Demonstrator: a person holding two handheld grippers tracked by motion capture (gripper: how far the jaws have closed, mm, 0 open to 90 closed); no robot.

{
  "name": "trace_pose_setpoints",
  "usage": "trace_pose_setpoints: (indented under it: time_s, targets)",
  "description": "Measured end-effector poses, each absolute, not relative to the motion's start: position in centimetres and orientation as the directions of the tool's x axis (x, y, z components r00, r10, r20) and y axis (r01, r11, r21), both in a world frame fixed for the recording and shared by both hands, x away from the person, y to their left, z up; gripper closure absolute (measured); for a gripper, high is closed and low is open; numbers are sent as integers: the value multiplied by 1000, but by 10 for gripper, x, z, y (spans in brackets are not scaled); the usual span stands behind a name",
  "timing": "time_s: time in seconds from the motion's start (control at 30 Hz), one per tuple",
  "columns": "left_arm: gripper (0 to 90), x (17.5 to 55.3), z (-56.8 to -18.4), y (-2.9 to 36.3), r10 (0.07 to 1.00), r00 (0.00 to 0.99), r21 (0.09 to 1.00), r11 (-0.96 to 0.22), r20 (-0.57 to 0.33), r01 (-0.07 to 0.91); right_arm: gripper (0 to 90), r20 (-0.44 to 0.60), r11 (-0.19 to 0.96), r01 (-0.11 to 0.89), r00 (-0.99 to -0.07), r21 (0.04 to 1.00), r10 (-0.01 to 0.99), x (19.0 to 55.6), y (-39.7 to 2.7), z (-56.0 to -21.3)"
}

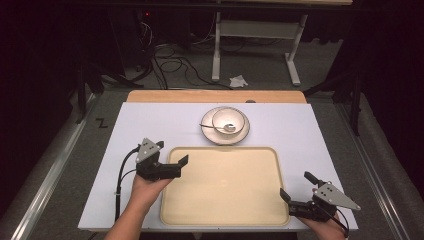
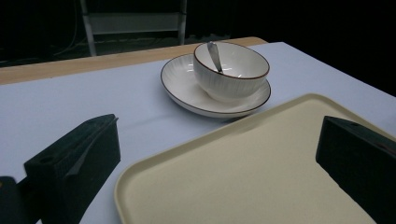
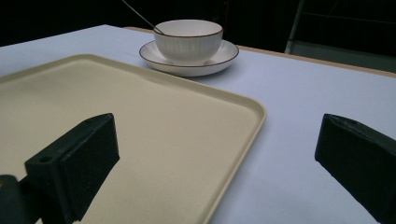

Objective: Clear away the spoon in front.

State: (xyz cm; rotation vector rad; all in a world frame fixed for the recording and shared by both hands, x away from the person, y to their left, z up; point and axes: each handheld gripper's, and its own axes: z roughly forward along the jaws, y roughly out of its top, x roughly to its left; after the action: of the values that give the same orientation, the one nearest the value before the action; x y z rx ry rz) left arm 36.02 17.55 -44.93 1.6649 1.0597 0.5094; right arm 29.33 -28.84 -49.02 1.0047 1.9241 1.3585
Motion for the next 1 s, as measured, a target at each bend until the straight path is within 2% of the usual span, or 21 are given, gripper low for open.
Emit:
trace_pose_setpoints:
  time_s: [0.3, 0.53, 0.67, 0.9, 1.0]
  targets:
    - [38, 397, -440, 148, 836, 527, 907, -89, -156, 411, 4, -34, 210, 244, -573, 947, 819, 295, -289, -493]
    - [102, 417, -439, 137, 835, 522, 887, -98, -172, 450, 4, -27, 204, 246, -575, 947, 817, 297, -291, -493]
    - [133, 431, -440, 133, 830, 512, 879, -57, -222, 474, 4, -22, 198, 243, -580, 950, 815, 296, -290, -492]
    - [174, 449, -436, 128, 826, 507, 860, -53, -248, 507, 3, -20, 202, 244, -590, 948, 807, 297, -288, -494]
    - [257, 456, -435, 128, 825, 495, 848, -37, -273, 528, 4, -18, 201, 245, -592, 949, 806, 297, -288, -494]
